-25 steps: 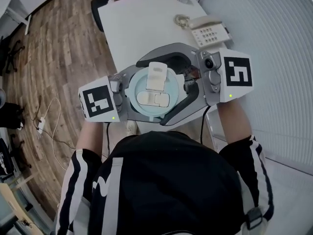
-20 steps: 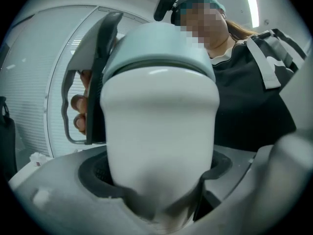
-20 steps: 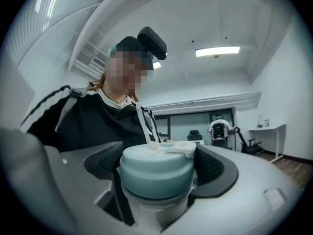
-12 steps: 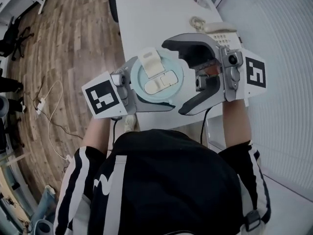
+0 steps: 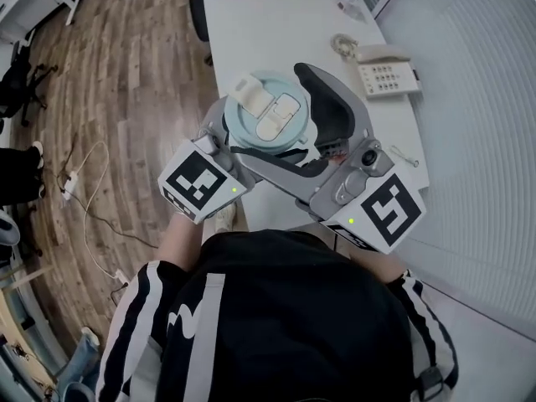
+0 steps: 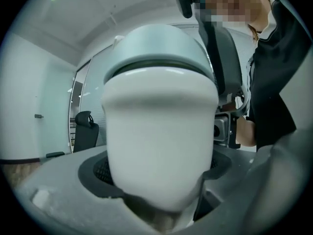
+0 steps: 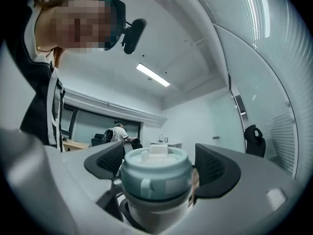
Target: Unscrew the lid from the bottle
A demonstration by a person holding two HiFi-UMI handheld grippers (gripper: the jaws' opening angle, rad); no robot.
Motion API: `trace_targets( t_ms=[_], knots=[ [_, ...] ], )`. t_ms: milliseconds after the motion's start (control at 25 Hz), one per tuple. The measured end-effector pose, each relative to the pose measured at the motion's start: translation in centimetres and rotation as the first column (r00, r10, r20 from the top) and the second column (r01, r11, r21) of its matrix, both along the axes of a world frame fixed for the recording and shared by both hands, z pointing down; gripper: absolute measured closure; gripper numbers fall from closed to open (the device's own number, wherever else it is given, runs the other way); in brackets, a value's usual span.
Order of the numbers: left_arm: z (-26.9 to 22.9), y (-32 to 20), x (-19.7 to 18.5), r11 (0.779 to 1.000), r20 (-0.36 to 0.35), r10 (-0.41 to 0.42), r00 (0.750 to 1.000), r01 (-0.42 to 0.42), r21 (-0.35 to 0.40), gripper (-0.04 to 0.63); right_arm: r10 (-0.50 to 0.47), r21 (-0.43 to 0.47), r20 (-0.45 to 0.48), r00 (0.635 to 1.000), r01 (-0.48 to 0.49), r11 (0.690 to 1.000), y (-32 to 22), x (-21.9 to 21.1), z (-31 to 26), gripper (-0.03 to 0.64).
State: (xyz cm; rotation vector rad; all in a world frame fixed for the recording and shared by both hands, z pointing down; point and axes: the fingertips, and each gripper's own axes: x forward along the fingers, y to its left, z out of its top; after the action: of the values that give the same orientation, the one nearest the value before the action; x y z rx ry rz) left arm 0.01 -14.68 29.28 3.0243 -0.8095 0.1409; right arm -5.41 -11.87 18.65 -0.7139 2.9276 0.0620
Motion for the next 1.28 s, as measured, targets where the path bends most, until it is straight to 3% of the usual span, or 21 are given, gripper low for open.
trace_targets(
  t_ms=[160, 240, 320, 480, 600, 680, 800, 960, 1080, 1160, 1200, 1240, 1280],
  knots=[
    [0.0, 0.1, 0.3, 0.999, -0.009, 0.049, 0.999, -0.049, -0.005, 0.140, -0.009, -0.040, -0.047, 0.999, 0.008, 0.999, -0.6, -1.1, 0.8, 0.166],
    [0.2, 0.4, 0.7, 0.990, -0.009, 0.138, 0.990, -0.138, -0.012, 0.139, -0.087, -0.065, -0.062, 0.994, 0.083, 0.994, -0.4, -1.4, 0.9, 0.166],
    [0.3, 1.5, 1.1, 0.962, -0.013, 0.271, 0.962, -0.271, -0.018, 0.140, -0.218, -0.075, -0.076, 0.973, 0.213, 0.974, 0.3, -1.5, 0.9, 0.166],
    [-0.5, 5.7, 1.0, 0.854, -0.009, 0.520, 0.854, -0.521, -0.020, 0.140, -0.472, -0.102, -0.075, 0.879, 0.464, 0.880, 3.7, -1.8, 0.4, 0.166],
    [-0.9, 9.0, 0.5, 0.758, 0.012, 0.653, 0.757, -0.652, -0.022, 0.138, -0.629, -0.106, -0.066, 0.775, 0.621, 0.777, 6.5, -2.1, -0.2, 0.166],
    [-1.1, 10.3, 0.4, 0.706, 0.027, 0.708, 0.705, -0.708, -0.021, 0.138, -0.704, -0.091, -0.065, 0.707, 0.699, 0.710, 7.8, -2.0, -0.5, 0.166],
    [-1.0, 11.5, 0.2, 0.641, 0.049, 0.768, 0.639, -0.767, -0.042, 0.138, -0.776, -0.024, -0.112, 0.621, 0.779, 0.627, 9.2, -1.8, -0.7, 0.166],
    [-0.8, 13.0, -0.3, 0.575, 0.054, 0.818, 0.572, -0.816, -0.062, 0.140, -0.850, -0.045, -0.173, 0.497, 0.859, 0.511, 10.6, -1.6, 0.0, 0.166],
    [-0.9, 13.9, -0.5, 0.547, 0.047, 0.837, 0.545, -0.835, -0.056, 0.140, -0.907, -0.064, -0.139, 0.398, 0.910, 0.409, 11.4, -1.6, 0.0, 0.166],
    [-1.1, 14.0, -0.5, 0.545, 0.044, 0.838, 0.544, -0.837, -0.047, 0.140, -0.926, -0.064, -0.101, 0.364, 0.926, 0.371, 11.5, -1.6, -0.3, 0.164],
    [-1.1, 13.9, -0.5, 0.552, 0.040, 0.834, 0.550, -0.833, -0.041, 0.140, -0.926, -0.062, -0.077, 0.368, 0.926, 0.373, 11.3, -1.7, -0.5, 0.163],
    [-1.2, 13.7, -0.6, 0.563, 0.031, 0.826, 0.562, -0.825, -0.038, 0.140, -0.918, -0.058, -0.053, 0.392, 0.917, 0.395, 11.0, -1.9, -0.7, 0.163],
    [-1.1, 13.2, -0.6, 0.582, 0.019, 0.813, 0.582, -0.812, -0.039, 0.140, -0.898, -0.050, -0.033, 0.438, 0.897, 0.439, 10.4, -2.1, -0.9, 0.163]
  ],
)
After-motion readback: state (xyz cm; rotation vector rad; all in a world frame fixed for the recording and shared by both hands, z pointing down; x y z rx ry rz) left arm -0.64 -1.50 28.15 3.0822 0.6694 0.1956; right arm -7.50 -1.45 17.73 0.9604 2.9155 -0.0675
